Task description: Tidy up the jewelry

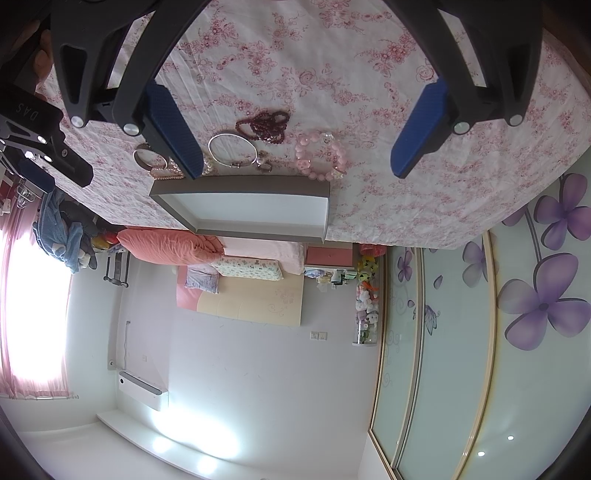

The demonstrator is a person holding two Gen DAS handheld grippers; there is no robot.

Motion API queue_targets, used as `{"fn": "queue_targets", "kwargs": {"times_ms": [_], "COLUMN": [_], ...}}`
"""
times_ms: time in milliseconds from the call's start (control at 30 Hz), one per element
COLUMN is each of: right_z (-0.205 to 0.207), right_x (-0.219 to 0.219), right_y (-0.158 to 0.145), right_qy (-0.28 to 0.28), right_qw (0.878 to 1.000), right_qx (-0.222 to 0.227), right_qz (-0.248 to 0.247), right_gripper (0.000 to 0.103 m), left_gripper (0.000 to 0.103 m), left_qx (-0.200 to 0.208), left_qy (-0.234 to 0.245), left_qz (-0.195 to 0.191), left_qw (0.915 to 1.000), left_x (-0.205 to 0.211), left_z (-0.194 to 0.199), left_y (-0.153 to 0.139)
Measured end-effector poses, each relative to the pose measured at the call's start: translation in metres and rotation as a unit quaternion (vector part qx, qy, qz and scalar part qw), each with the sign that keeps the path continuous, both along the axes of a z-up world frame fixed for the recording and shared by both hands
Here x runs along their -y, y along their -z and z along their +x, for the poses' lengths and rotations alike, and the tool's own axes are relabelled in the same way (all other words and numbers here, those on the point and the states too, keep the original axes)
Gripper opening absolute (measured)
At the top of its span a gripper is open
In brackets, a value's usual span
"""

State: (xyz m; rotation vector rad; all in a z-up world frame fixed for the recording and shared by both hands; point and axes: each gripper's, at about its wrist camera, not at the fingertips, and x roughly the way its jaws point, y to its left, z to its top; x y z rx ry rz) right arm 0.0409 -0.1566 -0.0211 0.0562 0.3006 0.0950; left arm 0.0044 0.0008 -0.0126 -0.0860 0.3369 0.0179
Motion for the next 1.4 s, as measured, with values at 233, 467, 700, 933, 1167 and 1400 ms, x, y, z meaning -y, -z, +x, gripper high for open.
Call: {"fn": "queue_targets", "kwargs": {"times_ms": [233, 467, 700, 933, 1167, 1400], "right_z": [-0.007, 0.001, 0.033, 0.094, 0.147, 0.173], "right_x": [-0.001, 0.001, 0.019, 0.037, 0.034, 0.033], "right_y": [0.004, 0.009, 0.023, 0.039, 0.063, 0.078], "right_qy": [0.000, 0.001, 0.017, 0.035, 0.055, 0.060], "right_qw": [1.000, 1.000, 0.998, 0.981, 0.959, 0.943], "right_qx": [-0.001, -0.005, -0.066, -0.189, -0.279, -0.327], "right_qz": [0.000, -0.001, 0.010, 0.028, 0.003, 0.007], "right_gripper": [0.101, 0.101, 0.101, 0.101, 0.101, 0.088], "left_gripper": [0.099, 0.099, 0.099, 0.099, 0.099, 0.099], "left_qx": [-0.001, -0.006, -0.058, -0.163, -0.234, -0.254], "left_qy": [0.000, -0.001, -0.012, 0.005, 0.005, 0.011], "left_qz": [0.000, 0.000, 0.001, -0.026, -0.038, -0.021], "left_qw": [1.0000, 1.0000, 0.9982, 0.9862, 0.9715, 0.9668], "left_x": [0.000, -0.001, -0.007, -0.026, -0.038, -0.037], "left_z": [0.000, 0.001, 0.028, 0.082, 0.127, 0.143], "left_y": [0.000, 0.006, 0.019, 0.035, 0.054, 0.059]}}
